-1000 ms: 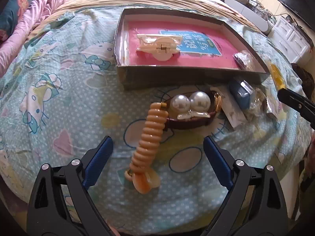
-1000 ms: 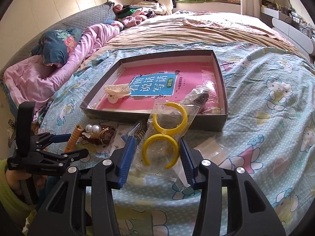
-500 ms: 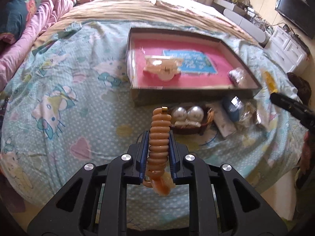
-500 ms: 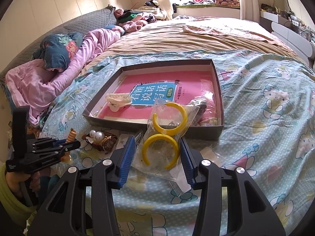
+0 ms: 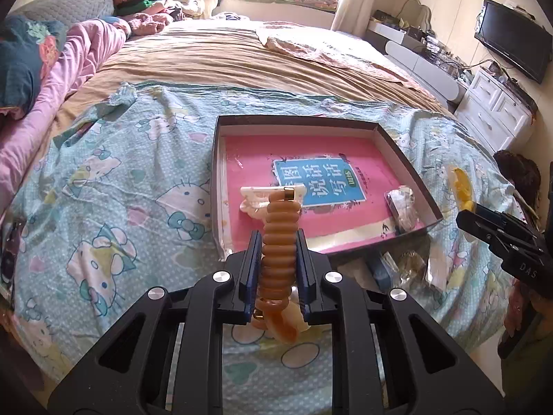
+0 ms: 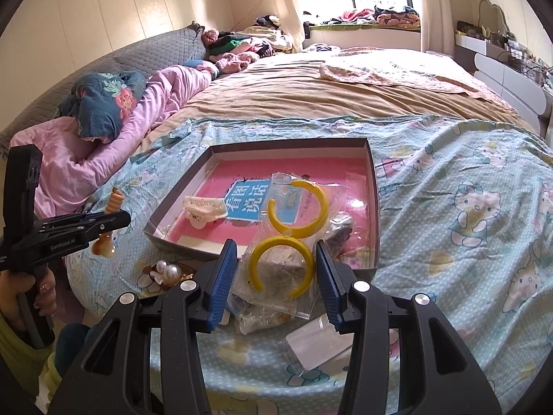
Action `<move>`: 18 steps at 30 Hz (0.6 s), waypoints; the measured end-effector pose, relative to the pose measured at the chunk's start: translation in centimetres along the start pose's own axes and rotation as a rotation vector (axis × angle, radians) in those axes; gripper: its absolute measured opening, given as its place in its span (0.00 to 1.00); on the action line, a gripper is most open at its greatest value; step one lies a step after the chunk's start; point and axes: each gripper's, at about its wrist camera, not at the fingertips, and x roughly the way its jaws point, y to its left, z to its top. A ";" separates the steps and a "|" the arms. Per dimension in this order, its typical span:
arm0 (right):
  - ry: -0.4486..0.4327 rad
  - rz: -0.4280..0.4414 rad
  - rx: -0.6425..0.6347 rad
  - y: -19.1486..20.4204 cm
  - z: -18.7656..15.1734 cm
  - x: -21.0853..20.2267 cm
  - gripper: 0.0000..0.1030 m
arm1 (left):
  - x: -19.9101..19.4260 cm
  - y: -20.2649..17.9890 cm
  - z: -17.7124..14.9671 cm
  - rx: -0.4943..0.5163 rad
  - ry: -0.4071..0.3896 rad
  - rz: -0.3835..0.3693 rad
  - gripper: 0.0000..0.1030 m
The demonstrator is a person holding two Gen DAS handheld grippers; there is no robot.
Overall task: Organize jewelry
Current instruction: 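Carry the spiral tie and bangle bag over the tray and open both tools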
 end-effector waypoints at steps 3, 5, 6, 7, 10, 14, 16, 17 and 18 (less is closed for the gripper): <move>-0.009 -0.001 0.001 -0.2 0.7 0.1 0.43 | 0.5 -0.3 0.5 0.003 -0.001 -0.002 0.11; -0.014 -0.005 -0.002 -0.5 1.1 0.2 0.43 | 1.0 -0.5 0.8 0.000 0.003 -0.006 0.11; -0.016 -0.004 -0.002 -0.5 1.3 0.3 0.43 | 1.2 -0.6 1.0 -0.001 0.006 -0.007 0.11; -0.020 -0.003 -0.002 -0.6 1.5 0.3 0.43 | 1.5 -0.6 1.1 0.000 0.009 -0.008 0.11; -0.029 -0.004 -0.004 -0.8 2.1 0.5 0.43 | 2.3 -0.8 1.4 0.000 0.019 -0.009 0.11; -0.033 -0.011 -0.010 -1.1 2.9 1.1 0.43 | 3.2 -1.0 1.7 0.001 0.032 -0.013 0.11; -0.032 -0.014 -0.013 -1.2 3.3 1.5 0.43 | 3.6 -1.1 1.8 0.002 0.037 -0.016 0.11; -0.032 -0.017 -0.014 -1.3 3.5 1.7 0.43 | 3.8 -1.2 1.8 0.003 0.041 -0.019 0.11; -0.031 -0.017 -0.013 -1.4 3.6 1.9 0.43 | 4.0 -1.3 1.9 0.005 0.044 -0.021 0.11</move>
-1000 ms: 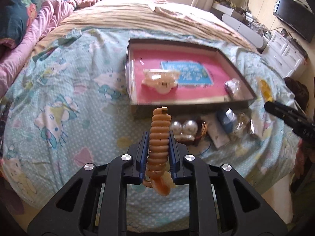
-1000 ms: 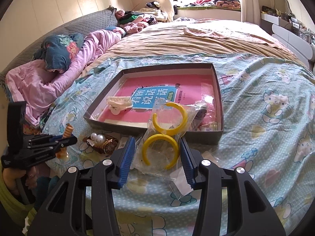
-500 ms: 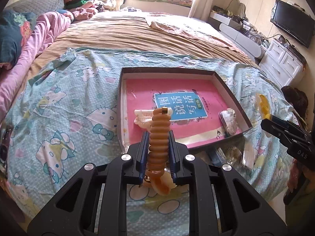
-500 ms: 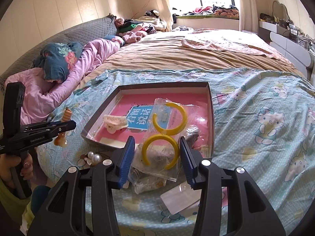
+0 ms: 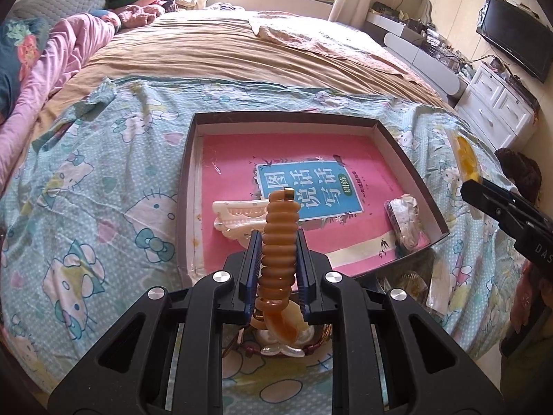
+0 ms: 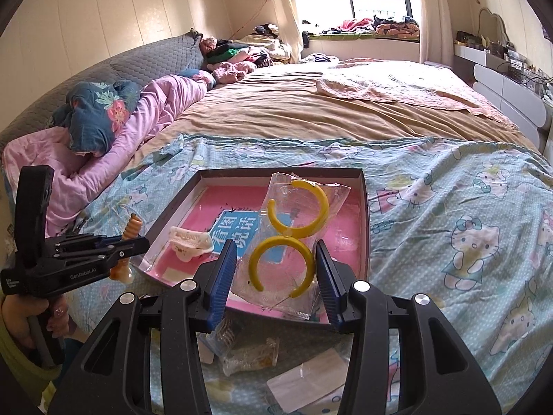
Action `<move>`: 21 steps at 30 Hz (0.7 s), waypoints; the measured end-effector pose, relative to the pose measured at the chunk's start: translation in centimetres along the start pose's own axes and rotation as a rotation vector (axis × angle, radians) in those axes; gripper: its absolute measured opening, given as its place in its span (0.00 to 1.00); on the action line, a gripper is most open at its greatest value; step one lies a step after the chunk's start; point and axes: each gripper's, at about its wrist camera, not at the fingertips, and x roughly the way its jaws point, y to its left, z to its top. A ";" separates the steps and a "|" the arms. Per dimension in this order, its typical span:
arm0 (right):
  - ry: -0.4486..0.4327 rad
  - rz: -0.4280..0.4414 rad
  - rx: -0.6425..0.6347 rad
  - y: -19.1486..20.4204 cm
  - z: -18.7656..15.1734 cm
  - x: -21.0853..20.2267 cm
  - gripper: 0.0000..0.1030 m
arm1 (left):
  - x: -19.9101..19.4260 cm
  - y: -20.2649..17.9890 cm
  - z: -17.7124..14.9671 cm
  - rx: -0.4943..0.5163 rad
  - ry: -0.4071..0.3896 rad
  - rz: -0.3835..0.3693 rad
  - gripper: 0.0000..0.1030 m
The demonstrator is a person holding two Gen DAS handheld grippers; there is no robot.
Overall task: Organize jewelry
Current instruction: 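Carry the spiral tie and bangle bag over the tray and open both tools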
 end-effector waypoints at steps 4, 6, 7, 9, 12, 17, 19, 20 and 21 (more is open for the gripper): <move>0.007 -0.010 0.000 -0.3 0.4 0.8 0.43 | 1.0 -0.4 -0.1 0.009 0.018 -0.007 0.11; 0.011 -0.016 0.002 -0.5 0.6 1.2 0.43 | 1.5 -0.7 -0.1 0.015 0.027 -0.012 0.11; 0.012 -0.020 0.004 -0.7 0.7 1.4 0.43 | 1.7 -0.8 -0.2 0.018 0.031 -0.014 0.11; 0.015 -0.025 0.008 -1.0 0.8 1.7 0.43 | 2.0 -1.0 -0.1 0.023 0.035 -0.018 0.11; 0.021 -0.033 0.013 -1.3 1.0 2.3 0.43 | 2.6 -1.4 -0.2 0.032 0.048 -0.025 0.11; 0.034 -0.041 0.016 -1.8 1.1 3.3 0.43 | 3.4 -1.8 -0.3 0.048 0.063 -0.027 0.12; 0.043 -0.044 0.017 -2.0 1.2 3.8 0.43 | 3.6 -1.8 -0.3 0.051 0.064 -0.031 0.12; 0.046 -0.046 0.017 -2.0 1.3 4.1 0.43 | 3.7 -1.8 -0.2 0.052 0.065 -0.032 0.12; 0.050 -0.048 0.016 -2.0 1.3 4.3 0.43 | 3.8 -1.8 -0.2 0.053 0.066 -0.032 0.12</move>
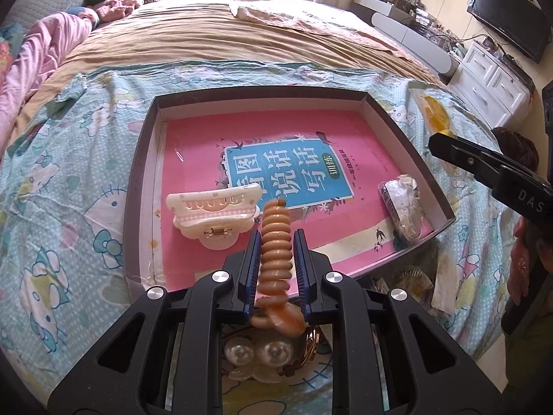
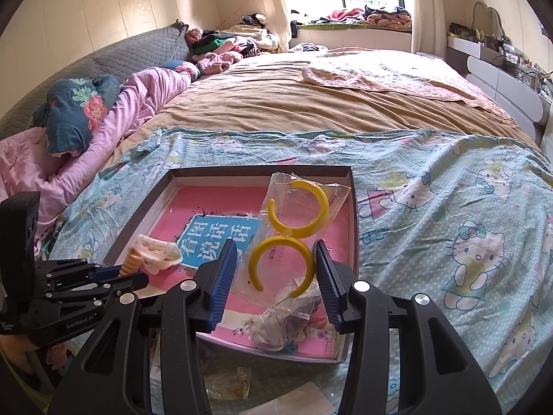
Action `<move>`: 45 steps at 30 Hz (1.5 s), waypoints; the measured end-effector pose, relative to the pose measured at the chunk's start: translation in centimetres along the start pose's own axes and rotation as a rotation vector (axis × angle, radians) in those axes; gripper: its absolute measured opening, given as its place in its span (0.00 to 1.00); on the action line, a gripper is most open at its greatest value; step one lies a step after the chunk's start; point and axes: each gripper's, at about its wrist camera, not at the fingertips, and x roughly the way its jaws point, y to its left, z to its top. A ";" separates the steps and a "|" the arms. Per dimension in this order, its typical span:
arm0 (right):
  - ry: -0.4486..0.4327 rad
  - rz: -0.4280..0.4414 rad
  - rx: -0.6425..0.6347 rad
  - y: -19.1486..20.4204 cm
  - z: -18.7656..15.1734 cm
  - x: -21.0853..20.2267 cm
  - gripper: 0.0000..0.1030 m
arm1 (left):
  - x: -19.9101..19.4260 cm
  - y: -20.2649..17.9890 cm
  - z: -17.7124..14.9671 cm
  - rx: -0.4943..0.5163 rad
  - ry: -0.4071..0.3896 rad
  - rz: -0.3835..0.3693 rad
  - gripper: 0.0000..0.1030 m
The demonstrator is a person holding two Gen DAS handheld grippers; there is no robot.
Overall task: Organize jewelry
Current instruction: 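Carry the spiral tie and bangle bag over the tray and open both tools, then withdraw both open tools from the tray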
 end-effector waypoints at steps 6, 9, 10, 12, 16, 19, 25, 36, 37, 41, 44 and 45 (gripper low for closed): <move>0.020 -0.001 0.006 -0.2 0.1 1.4 0.43 | 0.3 -0.2 0.1 0.004 0.003 -0.002 0.12; 0.038 0.000 0.006 -0.3 0.0 2.2 0.43 | 0.3 -0.1 0.0 0.005 0.004 0.002 0.12; 0.049 0.001 0.004 -0.3 -0.1 2.6 0.43 | 0.3 -0.1 0.1 0.005 0.004 0.002 0.14; 0.068 0.001 0.000 -0.3 -0.2 3.4 0.43 | 0.1 0.0 0.1 0.001 0.001 0.003 0.20; 0.116 -0.004 0.006 -0.3 -0.6 5.0 0.43 | -0.3 0.1 0.0 -0.001 -0.006 0.005 0.25; 0.134 -0.005 0.015 -0.3 -0.8 5.8 0.44 | -0.8 0.3 -0.1 -0.001 -0.013 0.013 0.29; 0.140 -0.004 0.020 0.0 -1.1 6.1 0.44 | -1.5 0.5 -0.1 -0.013 -0.023 0.014 0.31; 0.076 0.004 0.028 -0.1 -1.1 2.6 0.55 | -2.8 0.2 -0.1 -0.018 -0.050 0.020 0.45; 0.066 0.003 0.031 -0.1 -1.1 2.1 0.59 | -2.9 0.2 -0.1 -0.020 -0.054 0.020 0.48; 0.026 0.002 0.040 -0.2 -1.1 0.2 0.70 | -3.5 0.2 -0.2 -0.025 -0.068 0.024 0.50; 0.005 0.001 0.039 0.0 -1.1 -1.0 0.74 | -4.0 0.1 -0.2 -0.027 -0.078 0.024 0.57; -0.003 0.000 0.038 0.0 -1.2 -1.4 0.76 | -4.2 0.1 -0.2 -0.027 -0.081 0.027 0.61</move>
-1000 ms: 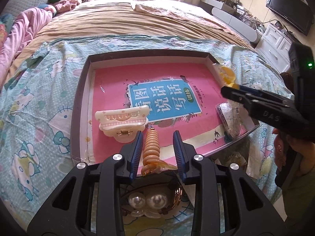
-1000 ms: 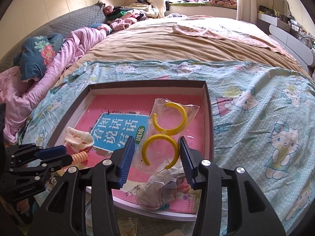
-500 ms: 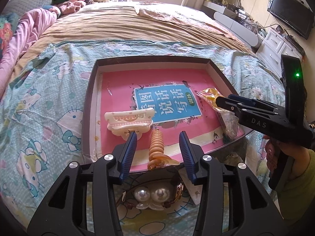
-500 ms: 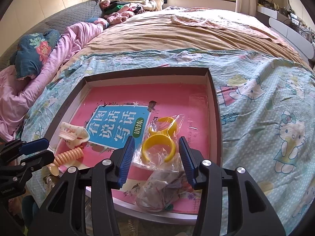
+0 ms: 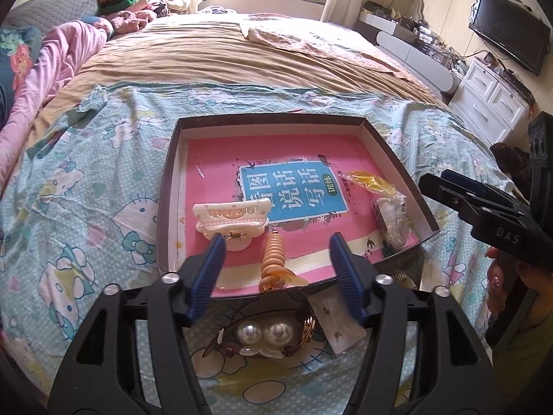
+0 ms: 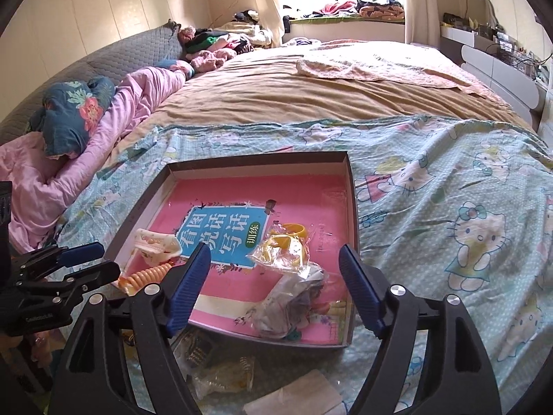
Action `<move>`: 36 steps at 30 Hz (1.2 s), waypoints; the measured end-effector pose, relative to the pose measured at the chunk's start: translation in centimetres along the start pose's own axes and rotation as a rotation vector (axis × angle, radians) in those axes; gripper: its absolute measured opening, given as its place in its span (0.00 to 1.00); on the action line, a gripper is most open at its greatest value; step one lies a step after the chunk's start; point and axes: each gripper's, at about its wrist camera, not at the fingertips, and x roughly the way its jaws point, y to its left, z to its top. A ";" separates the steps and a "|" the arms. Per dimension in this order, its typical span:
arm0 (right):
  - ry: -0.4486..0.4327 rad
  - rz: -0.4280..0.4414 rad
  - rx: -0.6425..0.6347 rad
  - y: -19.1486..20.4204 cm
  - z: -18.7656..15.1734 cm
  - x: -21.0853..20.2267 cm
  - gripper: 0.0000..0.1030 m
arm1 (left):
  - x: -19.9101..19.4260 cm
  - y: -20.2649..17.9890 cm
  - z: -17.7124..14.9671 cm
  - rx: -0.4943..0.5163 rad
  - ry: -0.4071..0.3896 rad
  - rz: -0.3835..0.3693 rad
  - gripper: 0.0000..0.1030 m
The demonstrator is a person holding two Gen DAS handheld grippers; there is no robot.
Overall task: Organize jewelry
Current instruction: 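Withdraw both open tools from the tray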
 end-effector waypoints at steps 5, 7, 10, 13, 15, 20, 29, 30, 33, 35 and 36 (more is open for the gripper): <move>-0.031 0.003 0.003 0.3 0.0 -1.7 0.79 | -1.1 0.0 0.0 -0.002 -0.024 0.002 0.65; -0.042 0.005 0.002 0.4 0.0 -2.3 0.80 | -1.5 0.1 -0.1 -0.003 -0.033 0.008 0.70; -0.057 0.005 -0.004 0.8 0.1 -3.1 0.81 | -2.2 0.1 -0.1 -0.003 -0.050 0.016 0.75; -0.069 0.004 -0.005 1.0 0.1 -3.8 0.83 | -2.8 0.2 -0.2 -0.007 -0.064 0.016 0.79; -0.077 0.005 -0.005 1.1 0.0 -4.3 0.83 | -3.2 0.2 -0.2 -0.007 -0.073 0.019 0.83; -0.092 0.005 -0.013 1.5 -0.1 -5.4 0.85 | -4.3 0.5 -0.4 -0.016 -0.093 0.017 0.87; -0.117 0.006 -0.017 2.0 -0.4 -7.1 0.88 | -6.3 2.0 -1.0 -0.053 -0.131 0.037 0.87; -0.119 0.008 -0.019 2.1 -0.5 -7.3 0.88 | -6.5 2.1 -1.1 -0.058 -0.134 0.040 0.87; -0.123 0.011 -0.023 2.5 -0.8 -7.7 0.88 | -7.0 2.7 -1.5 -0.072 -0.138 0.049 0.87; -0.122 0.016 -0.026 2.8 -0.9 -7.9 0.88 | -7.2 3.0 -1.9 -0.080 -0.137 0.055 0.87; -0.122 0.018 -0.029 2.9 -1.0 -7.9 0.88 | -7.3 3.2 -2.0 -0.086 -0.137 0.057 0.87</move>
